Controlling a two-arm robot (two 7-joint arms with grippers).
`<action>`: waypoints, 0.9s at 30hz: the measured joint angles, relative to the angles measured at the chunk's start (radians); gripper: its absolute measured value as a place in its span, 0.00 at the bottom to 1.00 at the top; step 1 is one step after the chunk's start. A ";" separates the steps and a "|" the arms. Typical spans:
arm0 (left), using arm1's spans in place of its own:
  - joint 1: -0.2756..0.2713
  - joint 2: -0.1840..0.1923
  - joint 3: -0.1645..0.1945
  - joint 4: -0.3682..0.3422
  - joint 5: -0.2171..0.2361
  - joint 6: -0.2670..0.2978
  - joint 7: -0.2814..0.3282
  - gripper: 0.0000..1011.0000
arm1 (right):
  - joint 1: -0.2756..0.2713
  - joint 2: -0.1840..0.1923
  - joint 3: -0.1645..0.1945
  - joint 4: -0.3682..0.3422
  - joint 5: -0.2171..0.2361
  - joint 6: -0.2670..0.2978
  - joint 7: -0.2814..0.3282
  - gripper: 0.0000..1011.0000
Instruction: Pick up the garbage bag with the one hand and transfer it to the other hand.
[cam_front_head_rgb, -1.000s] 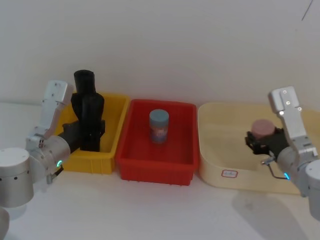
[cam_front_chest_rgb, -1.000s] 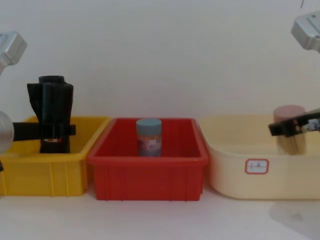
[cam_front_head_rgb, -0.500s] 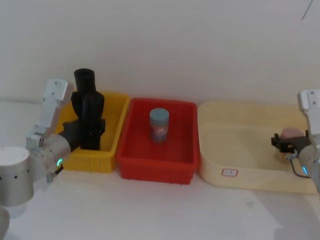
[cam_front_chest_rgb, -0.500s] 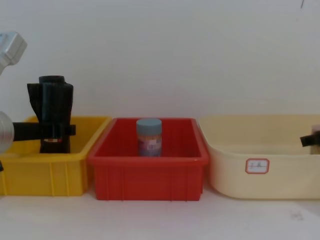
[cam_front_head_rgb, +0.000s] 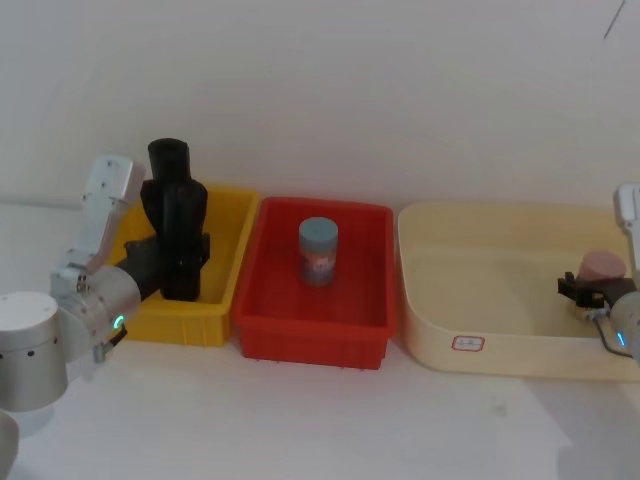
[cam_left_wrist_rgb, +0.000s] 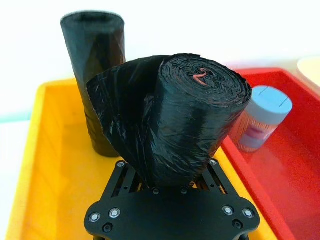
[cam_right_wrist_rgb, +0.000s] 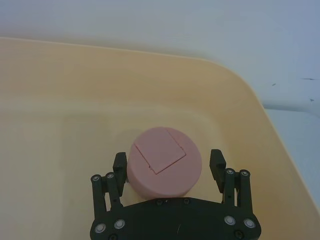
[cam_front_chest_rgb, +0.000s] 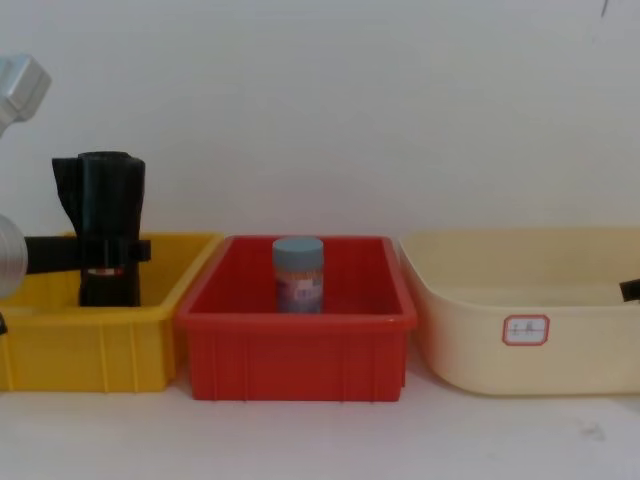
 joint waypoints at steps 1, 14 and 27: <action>0.001 -0.001 -0.002 -0.005 0.001 -0.005 0.001 0.41 | 0.000 0.000 0.000 0.000 0.000 0.000 0.000 0.99; 0.007 -0.012 -0.026 -0.084 0.019 -0.072 0.023 0.41 | -0.006 -0.001 0.012 0.000 0.000 -0.016 -0.006 0.99; 0.002 -0.020 -0.046 -0.192 0.021 -0.136 0.011 0.41 | -0.103 0.009 0.040 -0.138 0.001 -0.107 -0.012 0.99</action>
